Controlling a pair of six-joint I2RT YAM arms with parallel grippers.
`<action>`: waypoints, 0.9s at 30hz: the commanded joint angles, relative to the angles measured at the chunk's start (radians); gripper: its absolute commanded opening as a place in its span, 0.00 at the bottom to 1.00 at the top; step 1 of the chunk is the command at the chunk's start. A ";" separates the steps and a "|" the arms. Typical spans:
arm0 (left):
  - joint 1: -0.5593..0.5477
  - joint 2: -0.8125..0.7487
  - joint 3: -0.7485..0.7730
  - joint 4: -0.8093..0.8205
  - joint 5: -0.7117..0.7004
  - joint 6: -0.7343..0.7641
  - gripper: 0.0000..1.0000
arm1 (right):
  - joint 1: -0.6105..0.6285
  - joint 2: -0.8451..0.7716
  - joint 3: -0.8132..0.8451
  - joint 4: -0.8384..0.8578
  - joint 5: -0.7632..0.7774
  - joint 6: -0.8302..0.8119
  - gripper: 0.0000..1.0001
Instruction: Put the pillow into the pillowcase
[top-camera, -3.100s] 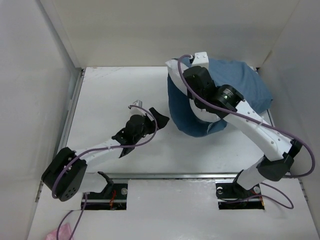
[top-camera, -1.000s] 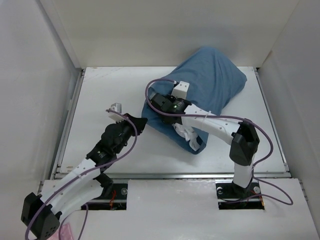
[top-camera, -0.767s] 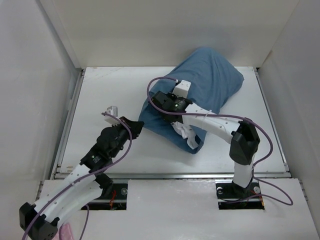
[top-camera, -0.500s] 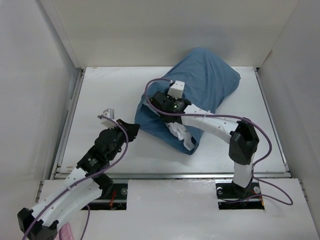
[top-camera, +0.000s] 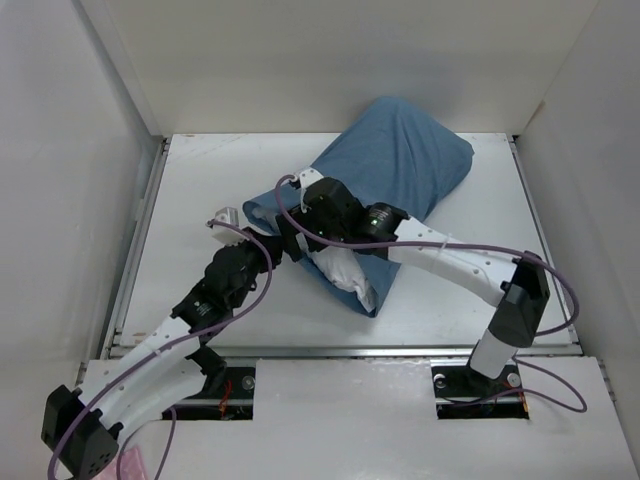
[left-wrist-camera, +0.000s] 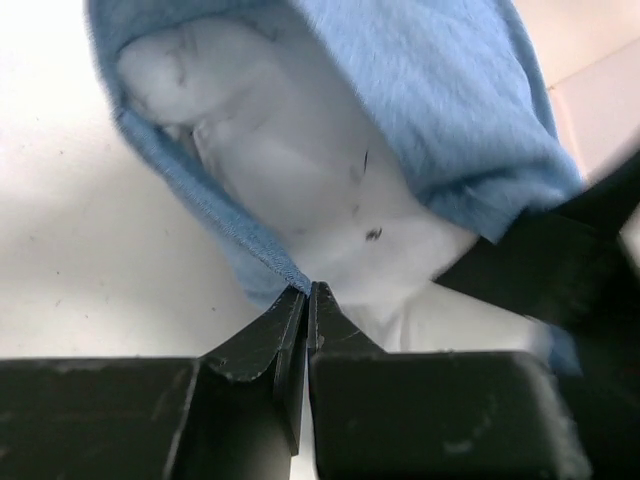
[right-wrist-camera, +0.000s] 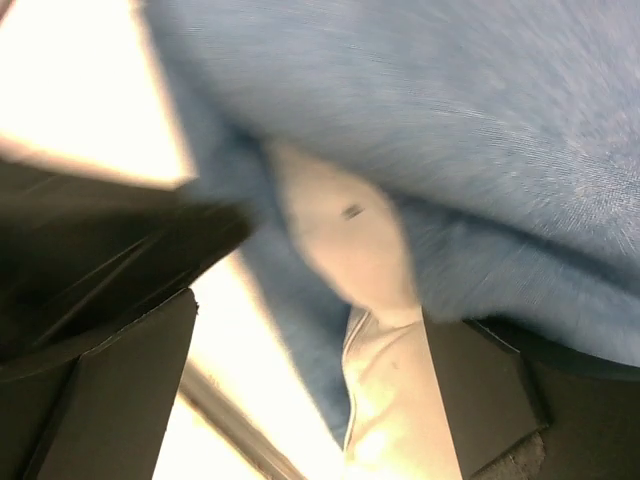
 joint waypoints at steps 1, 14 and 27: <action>-0.009 0.025 0.050 0.164 -0.051 0.019 0.00 | 0.028 -0.103 0.043 0.028 -0.143 -0.137 1.00; -0.009 0.090 0.041 0.195 -0.094 0.000 0.00 | 0.037 -0.189 -0.017 -0.075 0.323 -0.276 0.85; -0.009 0.183 0.032 0.259 -0.075 -0.009 0.00 | 0.037 -0.108 -0.058 -0.084 0.481 -0.228 0.12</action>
